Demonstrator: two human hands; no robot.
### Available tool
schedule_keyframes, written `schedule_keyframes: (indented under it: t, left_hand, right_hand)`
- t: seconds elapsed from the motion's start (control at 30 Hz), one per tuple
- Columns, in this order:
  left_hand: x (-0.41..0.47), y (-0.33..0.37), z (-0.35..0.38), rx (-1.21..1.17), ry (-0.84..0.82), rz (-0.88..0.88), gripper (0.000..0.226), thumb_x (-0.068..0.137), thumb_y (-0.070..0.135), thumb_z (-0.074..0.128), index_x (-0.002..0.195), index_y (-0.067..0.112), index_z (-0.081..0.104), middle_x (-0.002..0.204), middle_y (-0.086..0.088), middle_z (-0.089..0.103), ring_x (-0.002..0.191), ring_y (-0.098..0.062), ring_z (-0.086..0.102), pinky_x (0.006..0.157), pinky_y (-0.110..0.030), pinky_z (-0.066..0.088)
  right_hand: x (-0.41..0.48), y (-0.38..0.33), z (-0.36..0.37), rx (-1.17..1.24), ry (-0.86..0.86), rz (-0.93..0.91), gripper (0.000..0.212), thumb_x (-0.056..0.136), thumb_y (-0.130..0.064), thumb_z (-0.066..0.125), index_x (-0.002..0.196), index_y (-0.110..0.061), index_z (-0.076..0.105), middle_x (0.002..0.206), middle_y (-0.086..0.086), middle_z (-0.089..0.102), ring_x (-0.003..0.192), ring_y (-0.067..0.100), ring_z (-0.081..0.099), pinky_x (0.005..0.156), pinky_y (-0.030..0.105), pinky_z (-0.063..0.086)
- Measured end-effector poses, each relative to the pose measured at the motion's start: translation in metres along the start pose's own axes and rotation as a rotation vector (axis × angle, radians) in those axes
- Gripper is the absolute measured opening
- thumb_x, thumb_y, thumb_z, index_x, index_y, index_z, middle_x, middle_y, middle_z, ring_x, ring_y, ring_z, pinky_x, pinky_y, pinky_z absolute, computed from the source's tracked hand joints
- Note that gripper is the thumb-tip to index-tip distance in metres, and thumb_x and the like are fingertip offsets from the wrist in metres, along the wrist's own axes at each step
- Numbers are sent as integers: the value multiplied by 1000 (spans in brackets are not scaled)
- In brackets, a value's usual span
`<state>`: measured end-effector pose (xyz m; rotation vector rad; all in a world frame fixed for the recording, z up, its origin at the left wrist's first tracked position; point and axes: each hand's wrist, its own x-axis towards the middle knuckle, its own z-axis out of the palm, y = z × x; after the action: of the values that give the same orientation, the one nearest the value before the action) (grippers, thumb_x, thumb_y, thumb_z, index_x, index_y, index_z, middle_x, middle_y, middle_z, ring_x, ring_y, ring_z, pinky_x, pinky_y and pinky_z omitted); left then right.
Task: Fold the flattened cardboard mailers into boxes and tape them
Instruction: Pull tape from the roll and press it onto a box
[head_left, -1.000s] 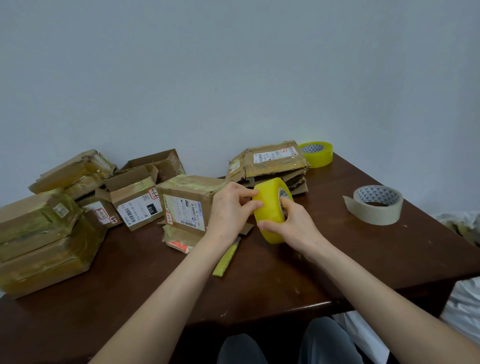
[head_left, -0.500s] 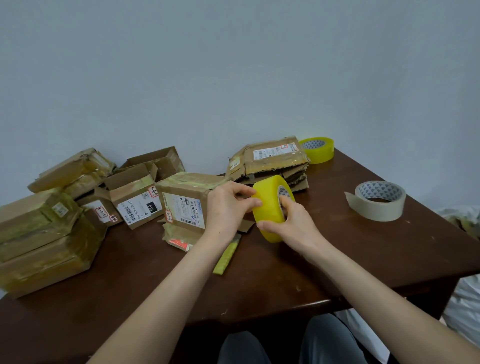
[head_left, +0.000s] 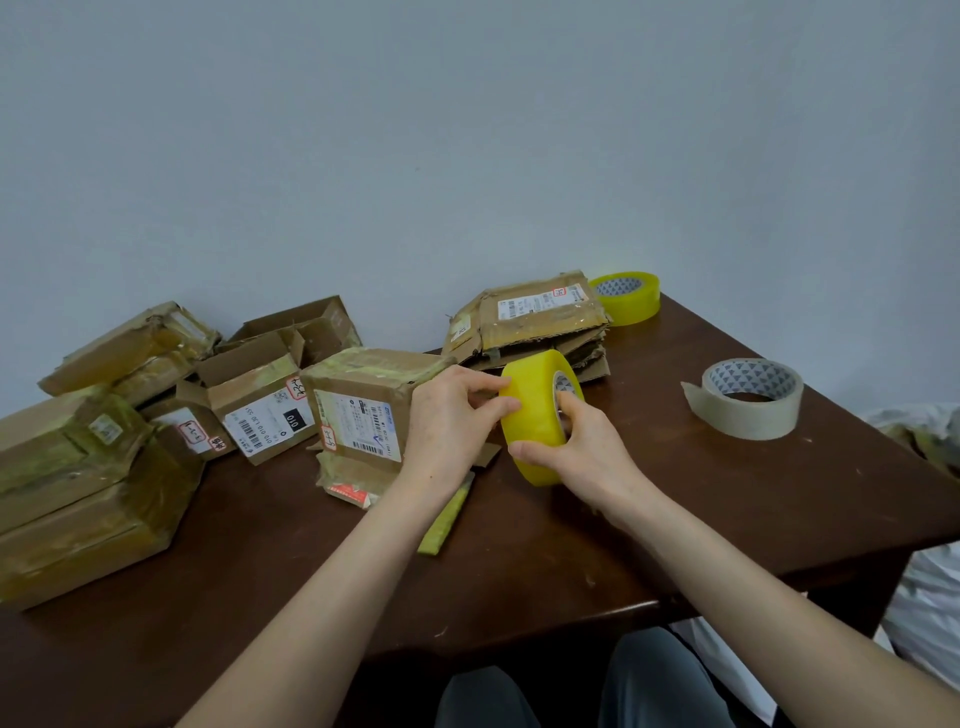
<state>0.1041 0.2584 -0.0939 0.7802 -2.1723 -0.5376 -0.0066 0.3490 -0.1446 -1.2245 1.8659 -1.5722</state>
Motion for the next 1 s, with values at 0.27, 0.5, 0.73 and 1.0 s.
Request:
schedule_keyframes:
  t: [0.27,0.5,0.73,1.0]
  left_hand:
    - [19,6,-9,178,-131,-90,19,84,28,69,67,34,61,72,13,62,72,-15,64,72,-39,56]
    - [14,14,-16,490,-327,52,15,100,27,40,89,21,48,98,5,51,88,-17,52,74,-36,44]
    - [8,0,-13,172,-73,-34,3,90,25,58,91,28,57,79,15,58,72,-4,55,71,-31,50]
    - [2,-2,-9,32,-43,18,6,83,16,71,83,22,72,84,2,69,68,-13,64,71,-35,56]
  right_hand:
    - [-2,-2,3,-65,-24,-44,43,76,-27,80,109,-16,56,97,-3,61,92,16,57,70,26,43]
    - [-1,-3,5,-159,-35,-30,48,75,-36,80,110,-15,54,101,0,60,94,20,56,74,31,44]
    - [-2,-7,3,-148,-41,-29,54,76,-33,80,120,-16,54,107,-1,60,100,18,57,83,35,49]
    - [-3,-8,4,-116,-22,-22,49,76,-30,79,117,-17,55,105,-2,60,97,16,56,78,30,46]
